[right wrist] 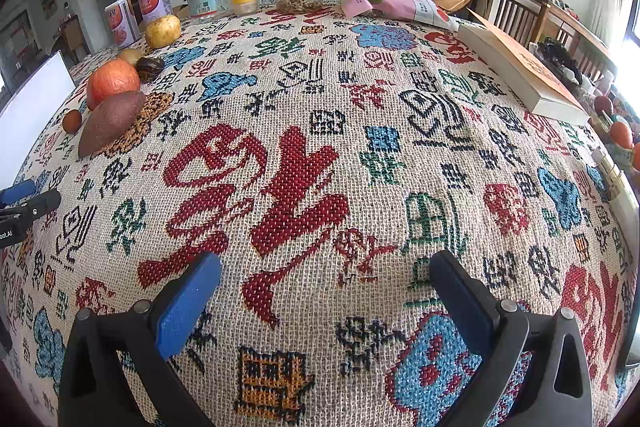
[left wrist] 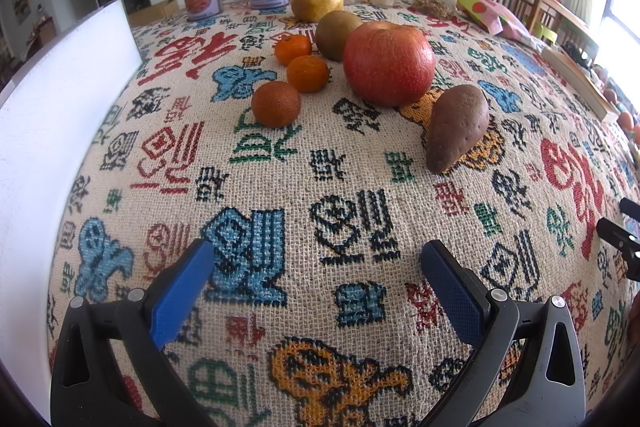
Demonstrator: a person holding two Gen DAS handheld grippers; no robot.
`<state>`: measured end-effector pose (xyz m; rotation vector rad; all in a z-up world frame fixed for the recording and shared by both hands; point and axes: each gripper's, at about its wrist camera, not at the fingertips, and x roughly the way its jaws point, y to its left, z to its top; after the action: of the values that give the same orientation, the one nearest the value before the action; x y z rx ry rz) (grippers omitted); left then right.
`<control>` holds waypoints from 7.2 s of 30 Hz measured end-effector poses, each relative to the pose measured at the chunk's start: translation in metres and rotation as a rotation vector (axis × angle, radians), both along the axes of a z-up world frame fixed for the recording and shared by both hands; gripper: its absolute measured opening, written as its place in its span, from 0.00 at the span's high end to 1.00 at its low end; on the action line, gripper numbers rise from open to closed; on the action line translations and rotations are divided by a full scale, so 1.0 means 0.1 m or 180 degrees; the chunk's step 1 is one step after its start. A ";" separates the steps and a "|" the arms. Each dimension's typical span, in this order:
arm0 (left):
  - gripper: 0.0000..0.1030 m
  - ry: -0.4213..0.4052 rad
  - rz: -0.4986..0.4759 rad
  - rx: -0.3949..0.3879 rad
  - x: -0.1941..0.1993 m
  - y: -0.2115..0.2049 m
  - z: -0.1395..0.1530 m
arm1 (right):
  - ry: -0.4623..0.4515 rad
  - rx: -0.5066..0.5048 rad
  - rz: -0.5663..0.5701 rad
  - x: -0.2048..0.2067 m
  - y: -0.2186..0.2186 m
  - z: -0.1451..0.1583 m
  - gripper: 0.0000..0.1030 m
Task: Organize fruits
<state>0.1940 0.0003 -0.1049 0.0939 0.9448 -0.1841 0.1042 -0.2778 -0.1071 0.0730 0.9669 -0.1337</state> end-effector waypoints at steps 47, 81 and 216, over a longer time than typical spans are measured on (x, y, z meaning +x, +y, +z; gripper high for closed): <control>0.00 0.0001 0.0000 0.0001 0.00 0.00 0.00 | 0.0000 0.0001 0.0001 0.00 0.00 0.00 0.00; 0.41 0.0172 -0.0135 -0.0127 0.98 0.13 0.09 | 0.0000 0.0002 0.0001 0.00 0.00 0.00 0.00; 0.01 -0.0036 0.0138 0.0005 -0.15 -0.01 -0.01 | -0.0031 0.0028 0.0517 0.03 0.67 0.03 0.00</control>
<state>0.1790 -0.0009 -0.1055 0.0757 0.9348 -0.1425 0.1074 -0.2110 -0.1043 0.0030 0.9598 0.0204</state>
